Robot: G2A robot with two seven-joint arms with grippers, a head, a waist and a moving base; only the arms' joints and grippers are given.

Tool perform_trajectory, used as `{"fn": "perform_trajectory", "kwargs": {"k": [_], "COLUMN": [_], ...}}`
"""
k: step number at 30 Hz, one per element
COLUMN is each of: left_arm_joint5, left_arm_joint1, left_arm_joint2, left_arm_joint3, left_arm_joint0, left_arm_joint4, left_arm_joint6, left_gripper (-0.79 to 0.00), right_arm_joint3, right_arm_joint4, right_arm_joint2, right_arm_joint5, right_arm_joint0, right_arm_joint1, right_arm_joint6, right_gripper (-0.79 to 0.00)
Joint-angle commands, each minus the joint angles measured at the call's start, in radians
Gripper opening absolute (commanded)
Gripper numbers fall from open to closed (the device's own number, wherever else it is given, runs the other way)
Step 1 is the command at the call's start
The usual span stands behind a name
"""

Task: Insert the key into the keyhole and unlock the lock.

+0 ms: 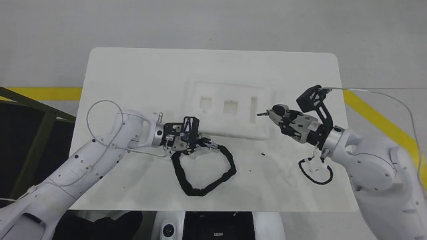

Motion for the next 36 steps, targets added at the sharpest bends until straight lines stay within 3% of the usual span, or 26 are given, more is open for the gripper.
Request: {"fn": "perform_trajectory", "kwargs": {"k": [1, 10, 19, 25, 36], "left_arm_joint5": [0.008, 0.103, 0.253, 0.32, 0.366], "left_arm_joint1": [0.008, 0.025, 0.009, -0.009, -0.049], "left_arm_joint2": [-0.02, -0.078, -0.076, -0.058, -0.013], "left_arm_joint3": [0.021, 0.054, 0.117, 0.148, 0.201], "left_arm_joint0": [0.027, 0.107, 0.121, 0.082, 0.008], "left_arm_joint4": [0.008, 0.111, 0.203, 0.263, 0.223], "left_arm_joint6": [0.075, 0.435, 0.776, 0.887, 0.934], "left_gripper": [-0.785, -0.785, -0.785, -0.785, -0.785], "right_arm_joint3": [0.007, 0.044, 0.036, 0.017, -0.035], "right_arm_joint4": [0.015, 0.101, 0.171, 0.188, 0.189], "right_arm_joint2": [-0.008, -0.083, -0.162, -0.215, -0.264], "right_arm_joint5": [-0.006, -0.002, 0.005, 0.008, 0.026], "right_arm_joint0": [0.005, 0.052, 0.1, 0.122, 0.136], "right_arm_joint1": [0.0, -0.002, -0.009, -0.015, -0.021], "right_arm_joint6": [0.006, 0.059, 0.048, 0.034, -0.009], "right_gripper": [-0.785, -0.785, -0.785, -0.785, -0.785]}}
